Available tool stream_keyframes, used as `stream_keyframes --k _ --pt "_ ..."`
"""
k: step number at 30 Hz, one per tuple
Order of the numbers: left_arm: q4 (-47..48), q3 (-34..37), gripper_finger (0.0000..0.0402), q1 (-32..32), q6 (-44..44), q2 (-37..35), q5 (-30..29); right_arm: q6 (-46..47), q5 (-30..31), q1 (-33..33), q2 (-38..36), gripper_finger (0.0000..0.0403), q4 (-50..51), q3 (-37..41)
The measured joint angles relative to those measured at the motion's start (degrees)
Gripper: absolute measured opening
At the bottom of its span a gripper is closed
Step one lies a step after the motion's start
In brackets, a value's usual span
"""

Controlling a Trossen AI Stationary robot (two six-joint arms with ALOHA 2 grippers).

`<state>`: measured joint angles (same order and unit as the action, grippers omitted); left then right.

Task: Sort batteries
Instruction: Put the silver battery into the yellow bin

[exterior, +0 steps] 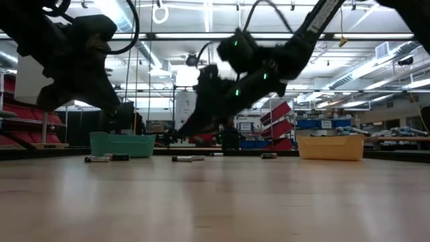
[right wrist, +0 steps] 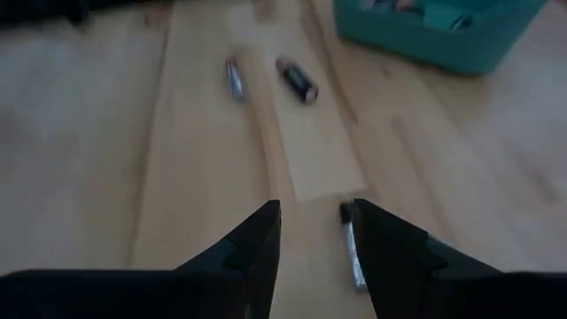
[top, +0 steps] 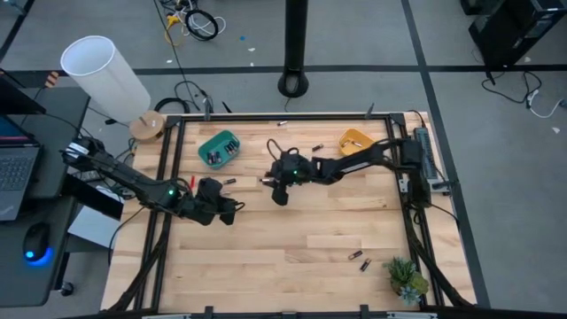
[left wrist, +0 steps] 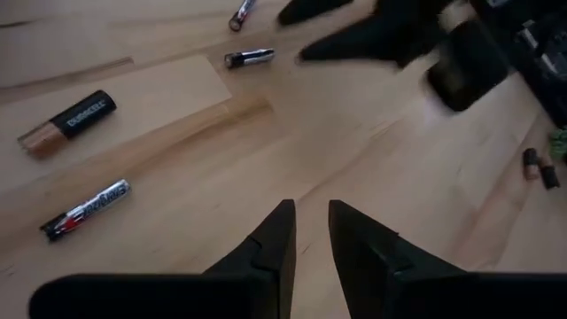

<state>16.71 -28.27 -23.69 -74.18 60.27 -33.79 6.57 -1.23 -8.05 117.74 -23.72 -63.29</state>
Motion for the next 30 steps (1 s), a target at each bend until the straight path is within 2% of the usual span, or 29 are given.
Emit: stream_keyframes --k 5,11,16,25,27,30 --pt "-0.9 0.0 0.0081 0.0 0.0 0.0 0.0 -3.9 1.5 1.1 4.9 0.0151 -5.1 0.0" --pt "-2.3 0.0 0.0081 -0.1 0.1 0.0 -0.1 -6.5 5.1 1.5 4.9 0.0150 -7.3 0.0" --pt "-1.9 -0.1 0.0081 -0.1 0.1 0.0 -0.5 -6.4 5.2 0.7 5.8 0.0150 -11.2 0.0" --pt "-1.6 -0.1 0.0081 -0.1 0.1 0.0 -0.8 -3.5 2.8 -0.2 10.8 0.0149 -11.0 -0.4" --pt "-2.0 -0.1 0.0081 -0.1 0.0 0.0 -0.8 -3.6 3.2 -0.1 11.0 0.0144 -11.1 -0.4" --pt "-1.9 -0.1 0.0081 -0.1 0.0 0.0 -0.8 -3.6 3.1 -0.1 11.1 0.0111 -10.2 -0.4"
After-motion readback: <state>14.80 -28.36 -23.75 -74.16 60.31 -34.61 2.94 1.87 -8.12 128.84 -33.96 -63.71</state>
